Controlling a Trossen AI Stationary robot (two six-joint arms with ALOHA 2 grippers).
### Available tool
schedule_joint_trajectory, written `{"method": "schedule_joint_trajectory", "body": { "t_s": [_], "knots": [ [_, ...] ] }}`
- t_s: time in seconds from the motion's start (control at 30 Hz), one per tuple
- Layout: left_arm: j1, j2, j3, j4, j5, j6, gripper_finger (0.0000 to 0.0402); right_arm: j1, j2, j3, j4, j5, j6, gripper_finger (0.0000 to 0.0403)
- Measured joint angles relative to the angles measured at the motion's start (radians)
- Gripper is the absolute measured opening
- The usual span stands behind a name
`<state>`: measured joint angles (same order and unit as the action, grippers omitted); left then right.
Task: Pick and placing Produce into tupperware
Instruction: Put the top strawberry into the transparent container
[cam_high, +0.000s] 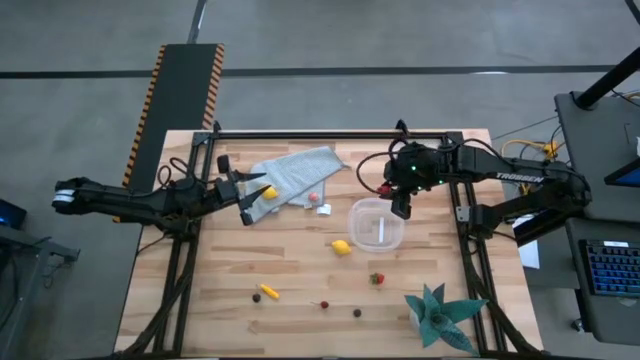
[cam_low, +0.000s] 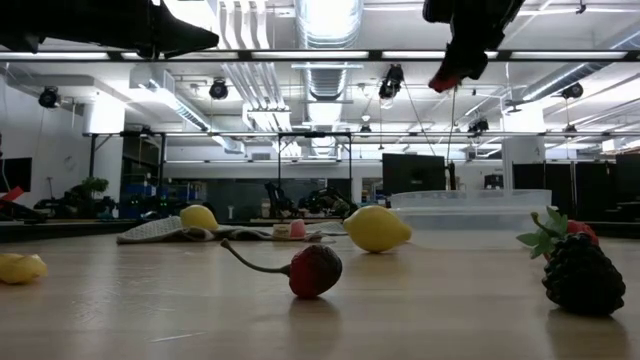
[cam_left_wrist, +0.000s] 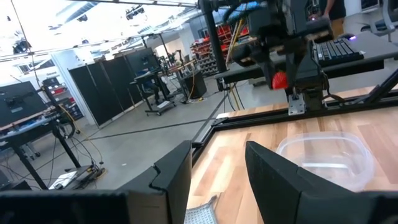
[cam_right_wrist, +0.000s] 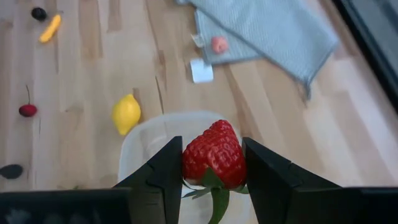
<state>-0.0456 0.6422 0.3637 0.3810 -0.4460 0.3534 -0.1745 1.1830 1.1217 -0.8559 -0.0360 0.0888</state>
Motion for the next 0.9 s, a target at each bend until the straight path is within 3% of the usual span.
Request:
{"method": "schedule_joint_trajectory", "body": {
  "t_s": [0.9],
  "knots": [
    [0.0,0.005,-0.002,0.005,0.0,0.003,0.0137,0.014,0.331,-0.003,-0.078,-0.026,0.009,0.0131]
  ]
}}
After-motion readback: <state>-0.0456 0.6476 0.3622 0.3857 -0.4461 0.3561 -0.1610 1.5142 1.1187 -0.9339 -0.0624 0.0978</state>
